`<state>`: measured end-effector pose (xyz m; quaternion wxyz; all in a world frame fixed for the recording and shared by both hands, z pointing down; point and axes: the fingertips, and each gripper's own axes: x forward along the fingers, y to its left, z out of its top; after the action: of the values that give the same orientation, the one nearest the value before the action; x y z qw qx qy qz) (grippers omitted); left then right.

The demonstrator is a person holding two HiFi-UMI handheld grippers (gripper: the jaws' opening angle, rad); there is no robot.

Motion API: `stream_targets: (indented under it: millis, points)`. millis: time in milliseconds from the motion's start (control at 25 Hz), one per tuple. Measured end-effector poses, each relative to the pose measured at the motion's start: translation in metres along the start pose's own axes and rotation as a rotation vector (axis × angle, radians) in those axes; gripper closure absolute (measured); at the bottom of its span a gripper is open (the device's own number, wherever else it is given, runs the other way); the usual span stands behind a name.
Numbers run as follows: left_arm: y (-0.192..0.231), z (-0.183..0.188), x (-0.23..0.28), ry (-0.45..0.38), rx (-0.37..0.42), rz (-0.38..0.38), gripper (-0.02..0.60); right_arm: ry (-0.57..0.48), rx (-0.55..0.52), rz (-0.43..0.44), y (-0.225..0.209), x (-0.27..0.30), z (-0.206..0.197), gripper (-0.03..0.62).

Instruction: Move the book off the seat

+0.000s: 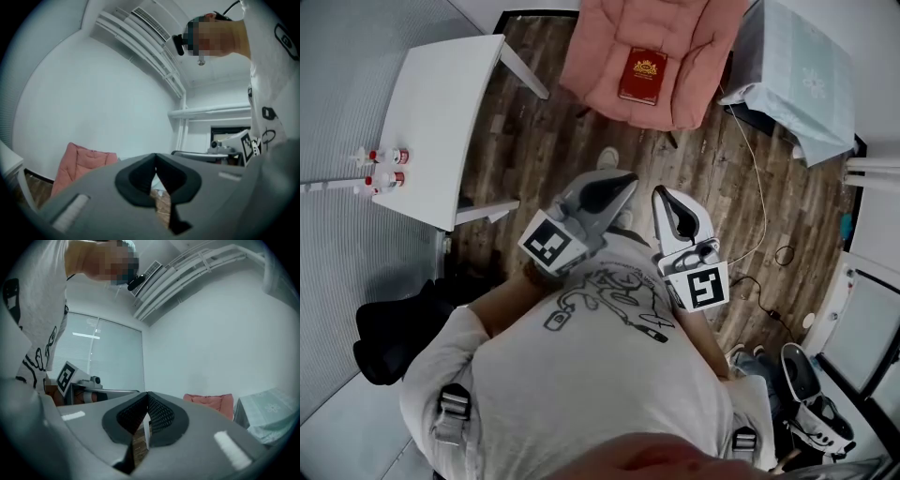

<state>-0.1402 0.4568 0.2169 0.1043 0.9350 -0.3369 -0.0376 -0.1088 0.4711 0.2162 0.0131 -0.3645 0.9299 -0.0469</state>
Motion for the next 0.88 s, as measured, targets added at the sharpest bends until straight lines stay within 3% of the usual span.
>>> stream_targets:
  millis: [360,880]
  points:
    - [0.052,0.000,0.029,-0.010,-0.008,0.009,0.580,0.015,-0.012,0.006,-0.037,0.046,-0.002,0.589]
    - [0.182,0.015,0.101,0.002,-0.055,0.008,0.580,0.040,-0.008,-0.029,-0.126,0.172,0.000,0.589]
